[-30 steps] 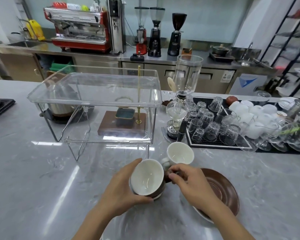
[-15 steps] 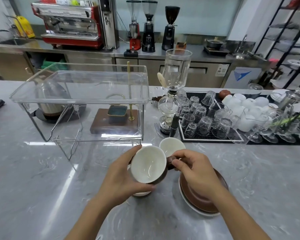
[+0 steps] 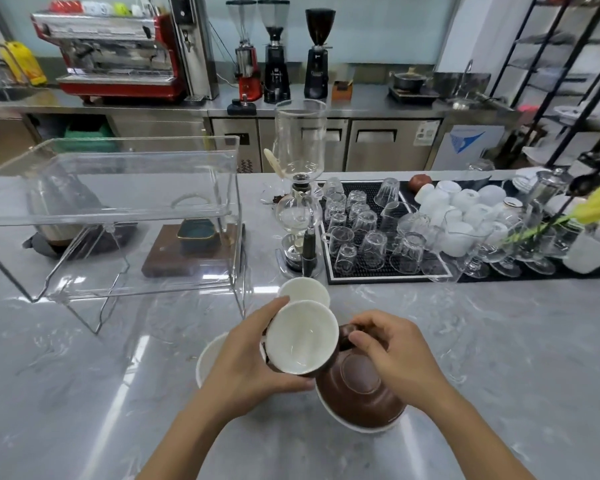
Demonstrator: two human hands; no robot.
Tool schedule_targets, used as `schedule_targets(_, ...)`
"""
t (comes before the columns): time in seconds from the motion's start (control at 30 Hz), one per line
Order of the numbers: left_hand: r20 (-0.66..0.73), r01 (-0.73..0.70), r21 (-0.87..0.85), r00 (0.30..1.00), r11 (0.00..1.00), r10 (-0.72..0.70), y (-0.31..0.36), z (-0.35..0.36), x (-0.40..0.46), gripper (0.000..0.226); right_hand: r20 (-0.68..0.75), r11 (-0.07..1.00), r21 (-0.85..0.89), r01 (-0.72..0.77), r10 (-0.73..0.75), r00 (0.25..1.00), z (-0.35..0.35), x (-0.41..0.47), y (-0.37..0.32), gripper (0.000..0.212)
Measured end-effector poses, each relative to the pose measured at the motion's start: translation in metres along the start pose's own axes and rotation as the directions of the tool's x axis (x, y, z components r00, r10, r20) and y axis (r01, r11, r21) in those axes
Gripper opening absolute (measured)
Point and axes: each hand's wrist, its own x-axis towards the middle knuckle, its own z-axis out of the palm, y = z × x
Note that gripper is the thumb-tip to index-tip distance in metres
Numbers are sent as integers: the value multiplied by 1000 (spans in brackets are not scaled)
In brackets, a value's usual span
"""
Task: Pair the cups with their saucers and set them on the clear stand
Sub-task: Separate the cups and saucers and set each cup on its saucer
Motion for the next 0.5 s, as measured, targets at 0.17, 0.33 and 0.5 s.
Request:
schedule_targets(0.17,48,28,11,998,1000,-28,8,24,5,117,-12,999,1,-38,38,999,-22,-9,14,25)
schedule_targets(0.33,90,26,60,995,998,-31,12,42,10,119,-21,997,-15,-77,77,997,-35,-17,27,22)
schedule_targets(0.5,114,22,55,993,998,-28,15,57,11,116,-58,992,-16,-125,124,991,-42,-24,36,19)
